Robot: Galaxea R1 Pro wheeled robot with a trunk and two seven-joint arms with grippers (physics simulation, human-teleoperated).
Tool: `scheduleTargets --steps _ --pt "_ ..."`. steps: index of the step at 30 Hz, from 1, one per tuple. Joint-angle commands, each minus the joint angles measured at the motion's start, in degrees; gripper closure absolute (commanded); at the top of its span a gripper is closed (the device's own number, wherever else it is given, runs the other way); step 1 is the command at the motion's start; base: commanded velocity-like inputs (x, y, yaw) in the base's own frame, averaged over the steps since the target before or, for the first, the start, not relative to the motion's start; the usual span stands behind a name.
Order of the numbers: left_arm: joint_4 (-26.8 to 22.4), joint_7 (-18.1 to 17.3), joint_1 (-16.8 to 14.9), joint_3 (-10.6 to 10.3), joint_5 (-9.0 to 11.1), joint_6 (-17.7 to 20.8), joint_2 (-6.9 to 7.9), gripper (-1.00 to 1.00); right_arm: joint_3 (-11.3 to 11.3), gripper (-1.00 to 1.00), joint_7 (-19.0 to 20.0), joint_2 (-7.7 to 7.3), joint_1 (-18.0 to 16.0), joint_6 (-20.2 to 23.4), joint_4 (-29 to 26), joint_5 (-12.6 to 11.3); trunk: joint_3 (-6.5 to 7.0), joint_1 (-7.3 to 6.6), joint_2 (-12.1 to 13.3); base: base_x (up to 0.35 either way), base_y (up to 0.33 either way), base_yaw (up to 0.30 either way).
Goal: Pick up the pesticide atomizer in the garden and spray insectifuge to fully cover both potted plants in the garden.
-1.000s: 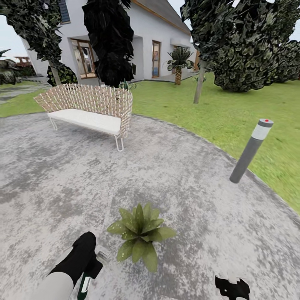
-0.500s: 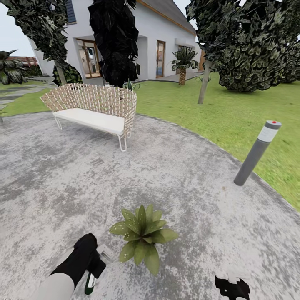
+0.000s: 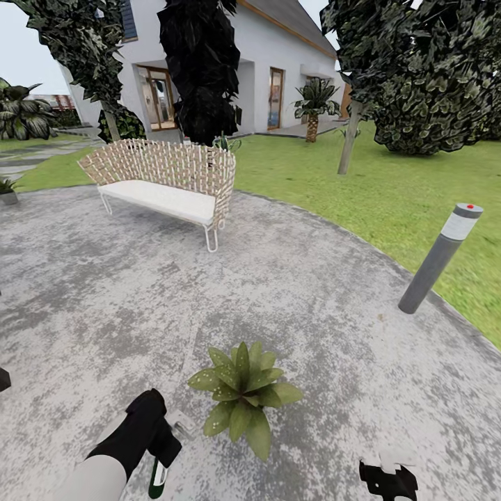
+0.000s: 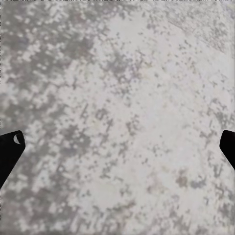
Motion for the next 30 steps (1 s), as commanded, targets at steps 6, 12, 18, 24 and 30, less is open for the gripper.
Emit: scheduleTargets --steps 6,12,18,24,30 --pt "-0.07 -0.57 -0.09 0.19 -0.63 0.44 -0.12 1.00 -0.47 -1.00 -0.16 0.04 -0.02 -0.18 0.07 0.60 -0.05 -0.01 -0.02 0.057 -0.016 0.128" --pt "-0.07 -0.49 -0.08 0.19 -0.80 0.54 -0.16 1.00 -0.47 -1.00 -0.16 0.04 -0.04 -0.18 0.07 0.60 -0.05 -0.01 -0.02 0.212 -0.158 0.271" --pt "-0.07 -0.48 -0.07 0.26 -0.90 0.54 -0.38 1.00 -0.47 -1.00 -0.16 0.04 -0.05 -0.18 0.07 0.60 -0.05 -0.01 -0.02 0.117 -0.235 0.273" --pt "-0.07 -0.48 -0.06 0.19 -0.91 0.60 -0.28 1.00 -0.47 -1.00 -0.16 0.05 -0.04 -0.18 0.07 0.60 -0.05 -0.01 -0.02 0.027 -0.272 0.055" --pt "-0.13 -0.48 -0.06 0.29 -0.90 0.63 -0.13 1.00 -0.46 -1.00 -0.16 0.30 -0.02 -0.19 -0.01 0.60 -0.05 -0.01 -0.02 -0.060 -0.243 0.002"
